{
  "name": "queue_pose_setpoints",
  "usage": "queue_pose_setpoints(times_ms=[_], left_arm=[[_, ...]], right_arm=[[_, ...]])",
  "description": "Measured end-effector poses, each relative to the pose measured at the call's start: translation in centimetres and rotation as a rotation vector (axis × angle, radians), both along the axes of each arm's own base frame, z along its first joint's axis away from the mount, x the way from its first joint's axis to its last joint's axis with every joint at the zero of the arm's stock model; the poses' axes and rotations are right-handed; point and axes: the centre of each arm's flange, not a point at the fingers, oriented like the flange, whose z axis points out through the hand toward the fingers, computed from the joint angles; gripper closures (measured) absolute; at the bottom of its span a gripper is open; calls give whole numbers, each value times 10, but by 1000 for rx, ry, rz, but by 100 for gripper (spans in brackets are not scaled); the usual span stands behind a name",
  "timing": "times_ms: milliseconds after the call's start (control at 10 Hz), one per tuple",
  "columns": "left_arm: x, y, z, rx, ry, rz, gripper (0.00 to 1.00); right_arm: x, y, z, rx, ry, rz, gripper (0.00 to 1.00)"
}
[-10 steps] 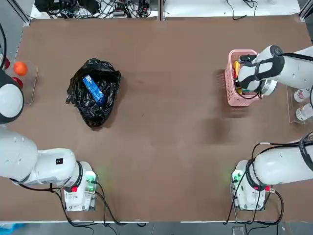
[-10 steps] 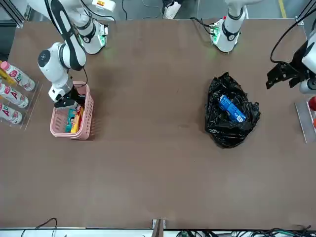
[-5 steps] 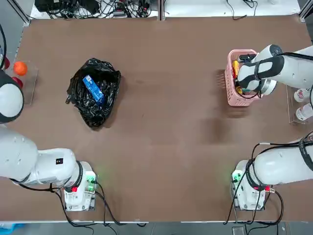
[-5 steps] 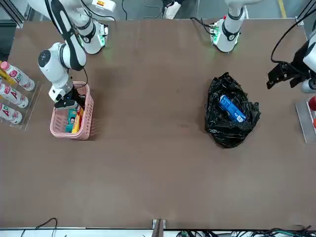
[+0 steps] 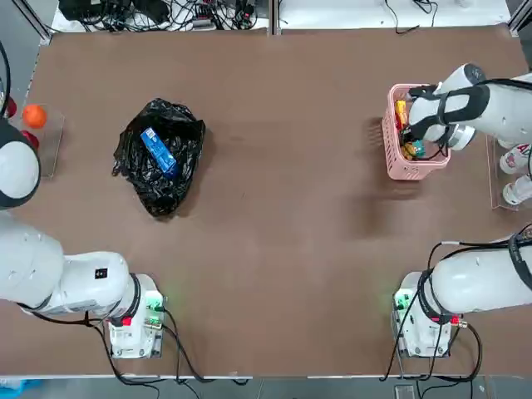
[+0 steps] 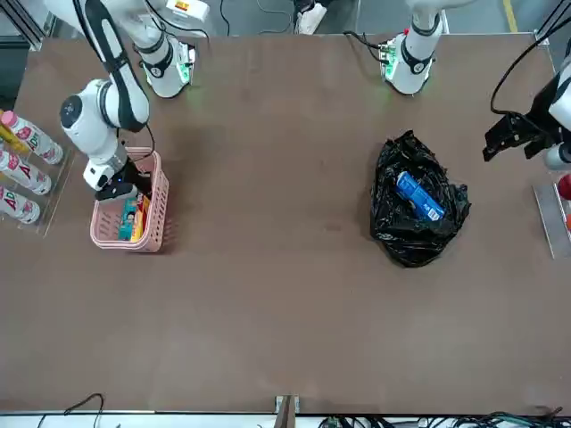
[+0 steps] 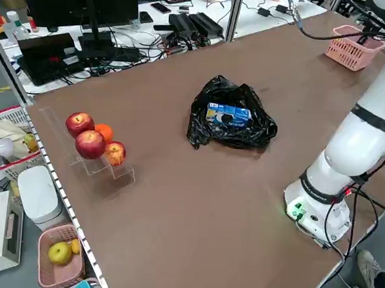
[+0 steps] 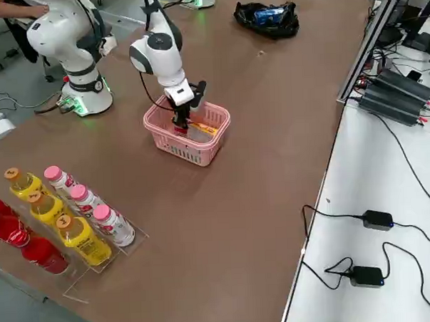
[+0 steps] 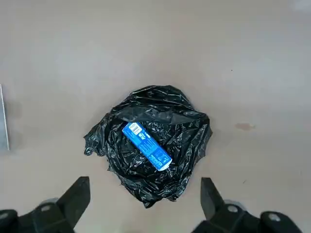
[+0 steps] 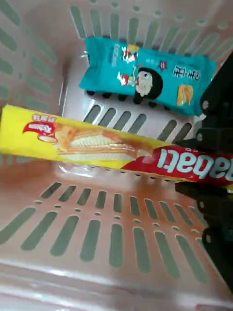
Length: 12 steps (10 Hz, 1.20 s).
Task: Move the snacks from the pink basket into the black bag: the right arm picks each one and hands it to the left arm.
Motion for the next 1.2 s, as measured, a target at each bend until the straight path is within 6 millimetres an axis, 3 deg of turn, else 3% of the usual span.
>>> queue_pose_setpoints(times_ms=[300,1200], left_arm=[[1,0,-1,0,2,0,0],[1,-1,-1,0,2,-2,0]], right_arm=[[18,-15,18,36,45,31,69],[12,-44,17,59,85,87,71]])
